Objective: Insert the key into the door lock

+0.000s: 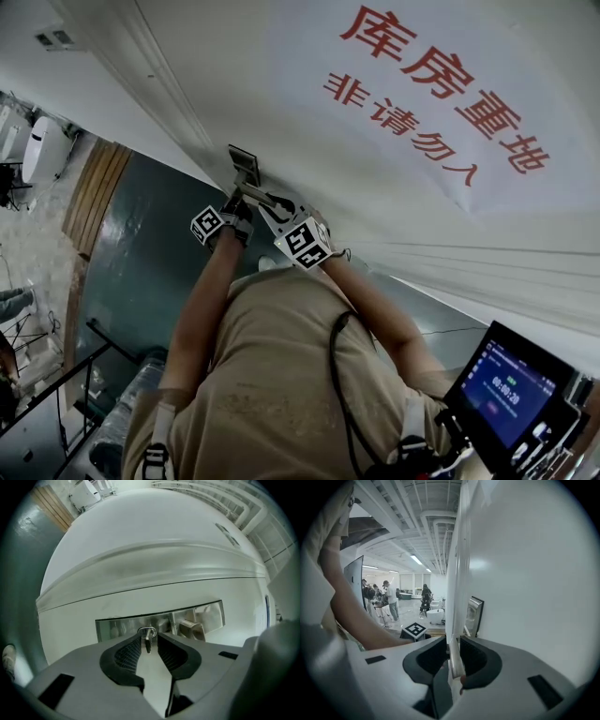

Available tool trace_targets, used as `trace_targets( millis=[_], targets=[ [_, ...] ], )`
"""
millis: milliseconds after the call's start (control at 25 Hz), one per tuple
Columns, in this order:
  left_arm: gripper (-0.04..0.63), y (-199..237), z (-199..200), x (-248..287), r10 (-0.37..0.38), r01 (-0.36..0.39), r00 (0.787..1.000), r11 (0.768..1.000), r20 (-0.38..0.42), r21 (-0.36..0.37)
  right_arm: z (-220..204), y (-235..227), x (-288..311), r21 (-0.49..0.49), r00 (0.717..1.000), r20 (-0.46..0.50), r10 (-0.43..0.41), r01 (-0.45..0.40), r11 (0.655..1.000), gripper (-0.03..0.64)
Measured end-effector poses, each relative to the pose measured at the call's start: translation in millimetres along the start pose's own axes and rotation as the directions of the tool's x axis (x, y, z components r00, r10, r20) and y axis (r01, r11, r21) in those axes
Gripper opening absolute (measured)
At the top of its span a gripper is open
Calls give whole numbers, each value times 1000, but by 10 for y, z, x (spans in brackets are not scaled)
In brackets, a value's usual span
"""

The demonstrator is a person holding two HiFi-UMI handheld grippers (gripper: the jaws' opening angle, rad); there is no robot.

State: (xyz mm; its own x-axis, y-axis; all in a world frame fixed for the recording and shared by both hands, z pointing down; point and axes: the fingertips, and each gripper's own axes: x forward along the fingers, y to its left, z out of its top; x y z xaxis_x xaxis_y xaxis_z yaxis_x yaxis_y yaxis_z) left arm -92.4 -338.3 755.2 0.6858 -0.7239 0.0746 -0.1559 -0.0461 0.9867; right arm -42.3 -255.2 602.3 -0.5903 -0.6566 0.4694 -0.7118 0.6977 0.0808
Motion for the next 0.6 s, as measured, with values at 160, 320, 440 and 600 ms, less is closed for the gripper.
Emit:
trace_targets(
  millis=[160, 320, 440, 600],
  targets=[
    [176, 60, 28, -234, 11, -11, 1000, 1000, 9, 9, -12, 29, 10, 16, 1000, 6, 0, 0, 1000, 75],
    [181, 46, 47, -561, 5, -6, 999, 1000, 48, 27, -16, 64, 70, 20, 1000, 16, 9, -9, 1000, 75],
    [183, -44, 78, -776, -12, 5, 997, 997, 81, 78, -7, 121, 98, 22, 999, 26, 31, -31, 999, 75],
    [154, -292, 88, -946, -64, 47, 991, 989, 114, 141, 32, 190, 93, 15, 997, 35, 71, -71, 997, 75]
  ],
)
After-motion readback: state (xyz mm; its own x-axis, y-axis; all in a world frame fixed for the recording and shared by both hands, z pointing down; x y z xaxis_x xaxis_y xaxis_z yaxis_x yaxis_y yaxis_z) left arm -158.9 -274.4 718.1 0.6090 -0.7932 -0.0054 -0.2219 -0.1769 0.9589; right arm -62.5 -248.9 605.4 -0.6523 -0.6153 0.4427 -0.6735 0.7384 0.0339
